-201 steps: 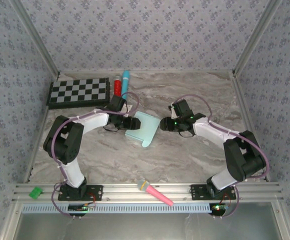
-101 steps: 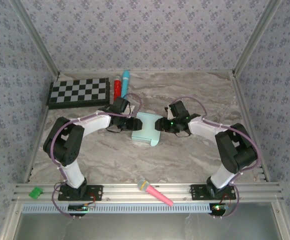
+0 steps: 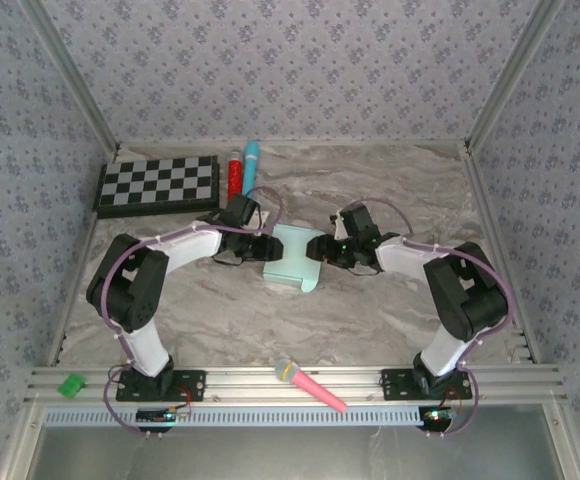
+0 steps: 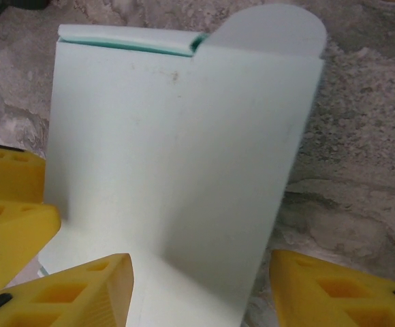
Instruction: Fold the paper box
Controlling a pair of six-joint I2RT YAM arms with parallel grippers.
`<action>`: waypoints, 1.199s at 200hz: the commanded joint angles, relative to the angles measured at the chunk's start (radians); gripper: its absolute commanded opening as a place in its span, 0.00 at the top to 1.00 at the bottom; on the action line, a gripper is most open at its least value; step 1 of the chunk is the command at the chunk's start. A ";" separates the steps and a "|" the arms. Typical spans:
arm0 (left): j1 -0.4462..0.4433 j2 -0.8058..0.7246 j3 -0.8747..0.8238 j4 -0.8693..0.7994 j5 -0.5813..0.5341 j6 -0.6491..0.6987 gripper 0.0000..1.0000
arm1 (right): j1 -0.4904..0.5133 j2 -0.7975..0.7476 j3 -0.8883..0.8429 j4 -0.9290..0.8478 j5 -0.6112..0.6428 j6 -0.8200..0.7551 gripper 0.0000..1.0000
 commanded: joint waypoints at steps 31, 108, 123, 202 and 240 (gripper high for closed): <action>0.013 0.001 0.024 0.009 -0.028 -0.023 0.59 | -0.020 0.042 -0.047 0.130 -0.095 0.059 0.43; 0.018 0.012 0.015 0.019 -0.014 -0.027 0.61 | -0.025 0.091 -0.079 0.305 -0.210 0.109 0.43; 0.018 0.010 0.008 0.026 -0.012 -0.033 0.61 | -0.023 0.094 -0.087 0.347 -0.223 0.123 0.44; 0.019 0.022 -0.013 0.056 0.012 -0.046 0.60 | -0.011 0.028 -0.105 0.403 -0.202 0.111 0.45; 0.016 0.036 -0.018 0.097 0.054 -0.060 0.59 | -0.012 -0.013 -0.084 0.363 -0.188 0.089 0.45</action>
